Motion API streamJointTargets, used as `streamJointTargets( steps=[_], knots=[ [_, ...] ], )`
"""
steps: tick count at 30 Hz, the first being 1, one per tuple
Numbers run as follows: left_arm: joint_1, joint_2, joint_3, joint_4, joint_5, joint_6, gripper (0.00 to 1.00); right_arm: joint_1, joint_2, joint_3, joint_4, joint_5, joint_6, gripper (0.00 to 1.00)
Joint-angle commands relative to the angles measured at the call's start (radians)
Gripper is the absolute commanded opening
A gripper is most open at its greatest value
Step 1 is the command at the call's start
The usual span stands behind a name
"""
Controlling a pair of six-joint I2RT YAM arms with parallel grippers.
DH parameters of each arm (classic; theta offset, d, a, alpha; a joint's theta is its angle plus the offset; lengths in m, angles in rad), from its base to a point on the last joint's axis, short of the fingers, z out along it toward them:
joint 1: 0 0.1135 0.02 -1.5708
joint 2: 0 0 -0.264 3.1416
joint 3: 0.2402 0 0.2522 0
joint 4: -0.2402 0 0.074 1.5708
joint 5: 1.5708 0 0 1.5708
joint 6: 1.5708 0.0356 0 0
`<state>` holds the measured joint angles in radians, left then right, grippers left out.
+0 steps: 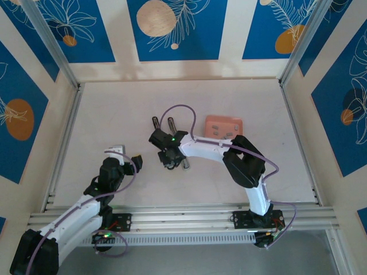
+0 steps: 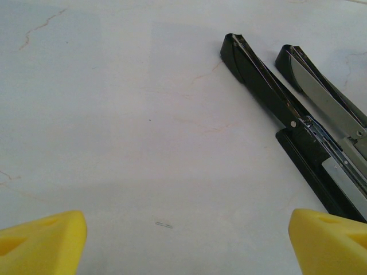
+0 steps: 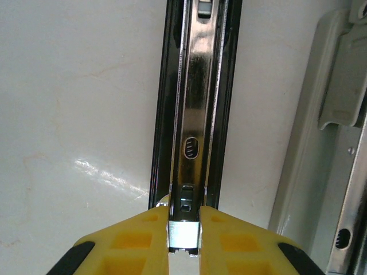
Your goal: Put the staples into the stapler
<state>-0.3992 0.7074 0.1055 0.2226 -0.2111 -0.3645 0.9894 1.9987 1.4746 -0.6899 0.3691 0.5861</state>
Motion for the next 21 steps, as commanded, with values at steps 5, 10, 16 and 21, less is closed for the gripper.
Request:
streamJointTargets(
  steps=[5, 10, 16, 21],
  knots=[
    [0.014, -0.014, -0.004, 0.003, -0.003, 0.007, 0.91, -0.006, -0.042, -0.044, 0.025, 0.005, -0.067, 0.17],
    [0.014, -0.014, -0.003, 0.004, -0.002, 0.007, 0.91, 0.003, -0.084, -0.089, 0.091, 0.022, -0.055, 0.18],
    [0.014, -0.014, -0.001, 0.004, 0.0, 0.009, 0.91, 0.005, -0.05, -0.093, 0.079, 0.035, -0.026, 0.17],
    [0.014, -0.014, -0.003, 0.006, 0.0, 0.01, 0.91, 0.007, -0.04, -0.106, 0.071, 0.05, -0.017, 0.18]
  ],
)
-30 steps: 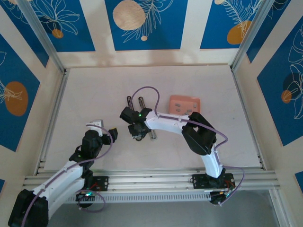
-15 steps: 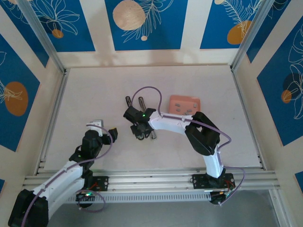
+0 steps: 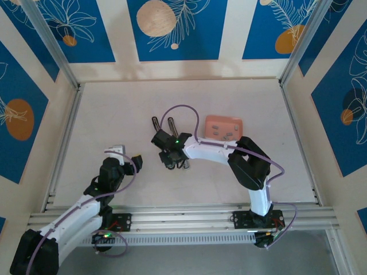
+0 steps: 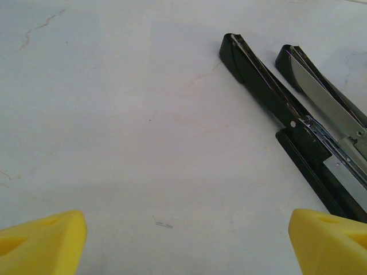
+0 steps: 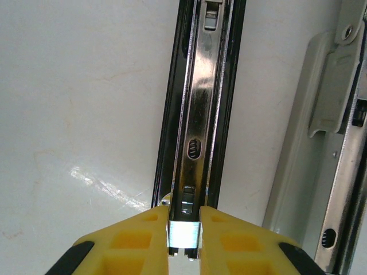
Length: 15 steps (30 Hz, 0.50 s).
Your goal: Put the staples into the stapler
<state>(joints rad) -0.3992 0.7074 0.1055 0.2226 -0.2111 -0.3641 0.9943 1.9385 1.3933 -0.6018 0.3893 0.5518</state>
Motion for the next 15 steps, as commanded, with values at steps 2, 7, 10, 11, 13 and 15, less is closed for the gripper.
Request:
streamJointTargets(
  steps=[2, 7, 10, 11, 13, 15],
  knots=[
    [0.014, -0.012, -0.001, 0.006, 0.0, 0.01, 0.91, 0.003, 0.025, -0.029, -0.018, 0.03, 0.019, 0.18],
    [0.013, -0.01, -0.002, 0.013, 0.001, 0.01, 0.91, 0.005, 0.021, -0.024, -0.013, 0.026, 0.022, 0.24],
    [0.014, -0.007, 0.0, 0.015, 0.003, 0.009, 0.91, 0.006, 0.02, -0.013, -0.007, 0.022, 0.019, 0.25],
    [0.014, -0.007, 0.001, 0.014, 0.003, 0.011, 0.91, 0.006, 0.02, -0.009, -0.007, 0.02, 0.019, 0.26],
    [0.014, -0.01, 0.0, 0.012, 0.003, 0.011, 0.91, 0.007, 0.019, -0.003, -0.007, 0.021, 0.017, 0.27],
    [0.014, -0.009, 0.001, 0.009, 0.003, 0.011, 0.91, 0.007, 0.016, 0.002, -0.007, 0.02, 0.014, 0.27]
  ],
)
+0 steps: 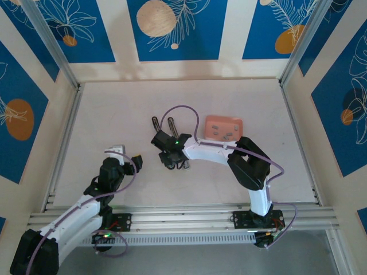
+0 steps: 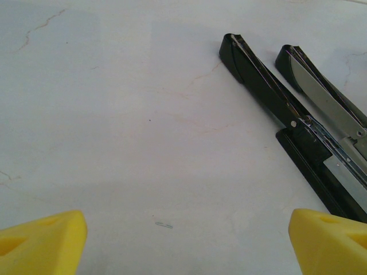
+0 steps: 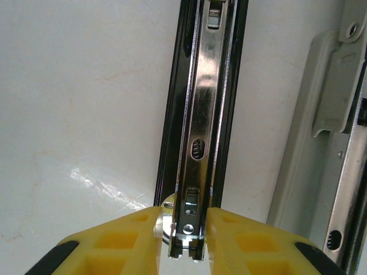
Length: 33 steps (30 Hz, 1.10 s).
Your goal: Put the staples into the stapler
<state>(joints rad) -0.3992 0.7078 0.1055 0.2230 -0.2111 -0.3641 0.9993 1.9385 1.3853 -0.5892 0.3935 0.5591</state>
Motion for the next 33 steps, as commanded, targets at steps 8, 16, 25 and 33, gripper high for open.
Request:
streamJointTargets(
  steps=[8, 16, 25, 33],
  knots=[
    [0.014, -0.013, 0.005, 0.006, 0.007, 0.008, 0.91, 0.005, -0.028, 0.02, -0.009, 0.019, -0.001, 0.31],
    [0.014, -0.013, 0.009, 0.008, 0.023, 0.008, 0.91, -0.011, -0.078, 0.02, -0.017, 0.012, -0.001, 0.32],
    [0.014, -0.006, 0.011, 0.024, 0.043, 0.004, 0.91, -0.076, -0.081, -0.017, 0.005, -0.109, 0.057, 0.32],
    [0.014, 0.002, 0.018, 0.027, 0.047, 0.002, 0.91, -0.095, -0.025, -0.006, 0.006, -0.149, 0.065, 0.29]
  ],
)
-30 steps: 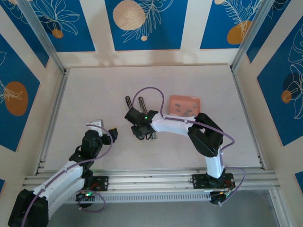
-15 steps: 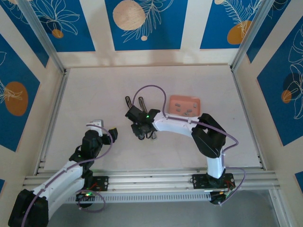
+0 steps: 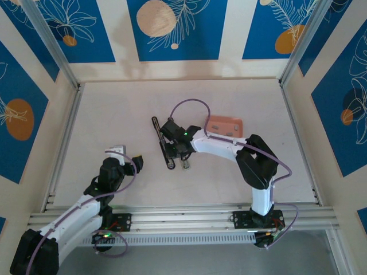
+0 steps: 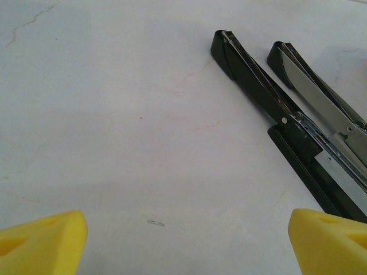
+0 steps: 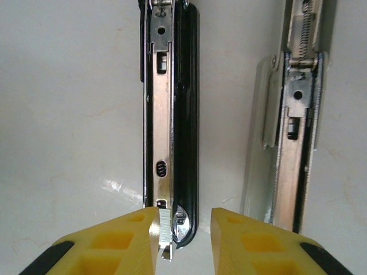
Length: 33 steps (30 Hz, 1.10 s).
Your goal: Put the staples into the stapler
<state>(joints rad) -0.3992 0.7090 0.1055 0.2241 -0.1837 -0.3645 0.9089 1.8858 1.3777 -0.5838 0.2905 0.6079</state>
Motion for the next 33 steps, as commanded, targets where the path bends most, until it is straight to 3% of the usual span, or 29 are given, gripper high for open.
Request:
streamJointTargets(
  steps=[1, 24, 33],
  knots=[
    [0.014, 0.004, 0.018, 0.026, 0.019, 0.002, 0.91, -0.006, 0.03, 0.004, 0.002, -0.051, 0.016, 0.29],
    [0.014, 0.122, 0.055, 0.096, 0.058, 0.004, 0.9, 0.015, 0.021, -0.033, -0.067, -0.04, 0.02, 0.23],
    [0.024, 0.12, 0.112, -0.007, 0.043, -0.041, 0.92, 0.034, -0.062, 0.023, -0.073, 0.042, -0.026, 0.3]
  ],
)
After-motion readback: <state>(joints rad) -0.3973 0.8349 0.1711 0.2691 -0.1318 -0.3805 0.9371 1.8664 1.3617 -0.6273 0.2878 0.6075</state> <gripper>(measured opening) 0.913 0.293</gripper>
